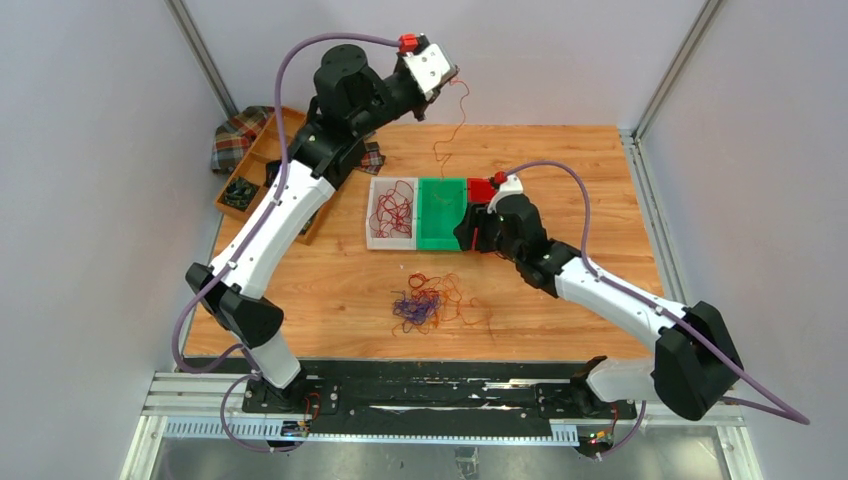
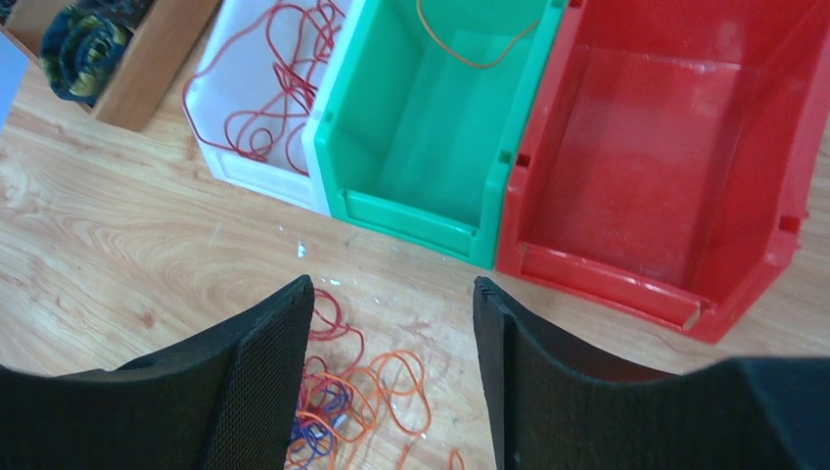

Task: Untangle the cables
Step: Place the cable in the bin.

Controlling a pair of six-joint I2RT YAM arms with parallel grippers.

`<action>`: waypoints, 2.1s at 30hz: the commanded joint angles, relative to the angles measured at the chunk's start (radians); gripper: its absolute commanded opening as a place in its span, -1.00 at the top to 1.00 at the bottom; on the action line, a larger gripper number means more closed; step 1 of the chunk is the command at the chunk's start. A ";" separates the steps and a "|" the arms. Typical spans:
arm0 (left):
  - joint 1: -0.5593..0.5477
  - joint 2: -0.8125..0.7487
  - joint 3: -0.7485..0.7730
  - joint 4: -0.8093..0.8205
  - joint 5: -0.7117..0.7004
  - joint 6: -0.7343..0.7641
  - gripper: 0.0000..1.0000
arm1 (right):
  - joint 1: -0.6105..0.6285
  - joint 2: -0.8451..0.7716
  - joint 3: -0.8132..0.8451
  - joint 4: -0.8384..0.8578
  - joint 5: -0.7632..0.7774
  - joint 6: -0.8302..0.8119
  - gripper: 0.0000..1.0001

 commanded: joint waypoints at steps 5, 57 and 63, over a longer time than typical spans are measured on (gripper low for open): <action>-0.016 -0.024 -0.185 -0.138 -0.009 0.010 0.99 | -0.023 -0.130 -0.123 -0.029 0.094 0.004 -0.28; -0.100 0.400 -0.251 -0.234 -0.194 -0.021 0.99 | -0.097 -0.213 -0.125 -0.154 0.142 -0.006 -0.38; -0.094 0.406 -0.271 -0.270 -0.158 -0.043 0.69 | -0.098 -0.230 -0.128 -0.188 0.155 -0.020 -0.41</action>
